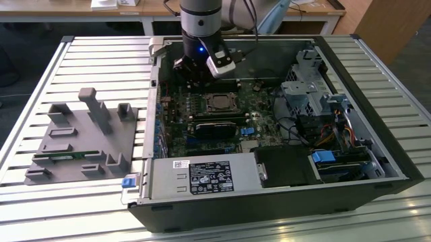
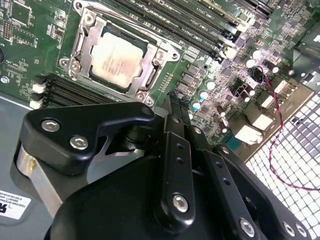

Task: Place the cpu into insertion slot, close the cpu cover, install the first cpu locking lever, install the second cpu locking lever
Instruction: 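Install the first cpu locking lever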

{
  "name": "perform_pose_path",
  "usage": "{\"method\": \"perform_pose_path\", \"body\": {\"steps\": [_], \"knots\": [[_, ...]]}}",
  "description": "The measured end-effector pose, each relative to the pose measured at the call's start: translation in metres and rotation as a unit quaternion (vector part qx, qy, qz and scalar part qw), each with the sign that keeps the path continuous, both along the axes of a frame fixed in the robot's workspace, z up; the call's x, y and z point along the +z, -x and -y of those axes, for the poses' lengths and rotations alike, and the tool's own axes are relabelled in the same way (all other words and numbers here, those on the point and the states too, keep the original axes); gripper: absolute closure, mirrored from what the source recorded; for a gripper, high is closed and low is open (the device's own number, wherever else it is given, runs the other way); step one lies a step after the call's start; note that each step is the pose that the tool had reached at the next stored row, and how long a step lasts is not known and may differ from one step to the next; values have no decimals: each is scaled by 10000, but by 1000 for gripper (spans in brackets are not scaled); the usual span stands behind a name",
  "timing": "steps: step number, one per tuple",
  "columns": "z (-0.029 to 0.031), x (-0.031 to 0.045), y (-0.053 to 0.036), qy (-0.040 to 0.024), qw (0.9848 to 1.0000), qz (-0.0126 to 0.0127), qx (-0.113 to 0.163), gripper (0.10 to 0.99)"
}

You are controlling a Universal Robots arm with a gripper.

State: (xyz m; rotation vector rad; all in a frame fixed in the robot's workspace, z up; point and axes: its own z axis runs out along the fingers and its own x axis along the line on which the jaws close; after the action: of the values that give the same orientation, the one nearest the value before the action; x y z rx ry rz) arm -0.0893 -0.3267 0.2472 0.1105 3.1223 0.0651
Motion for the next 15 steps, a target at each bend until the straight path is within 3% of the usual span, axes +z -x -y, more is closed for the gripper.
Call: {"method": "perform_pose_path", "body": {"steps": [8,15], "knots": [[-20,1,55,1,10000,-1,2,969],[-113,1,84,1,10000,-1,6,969]]}}
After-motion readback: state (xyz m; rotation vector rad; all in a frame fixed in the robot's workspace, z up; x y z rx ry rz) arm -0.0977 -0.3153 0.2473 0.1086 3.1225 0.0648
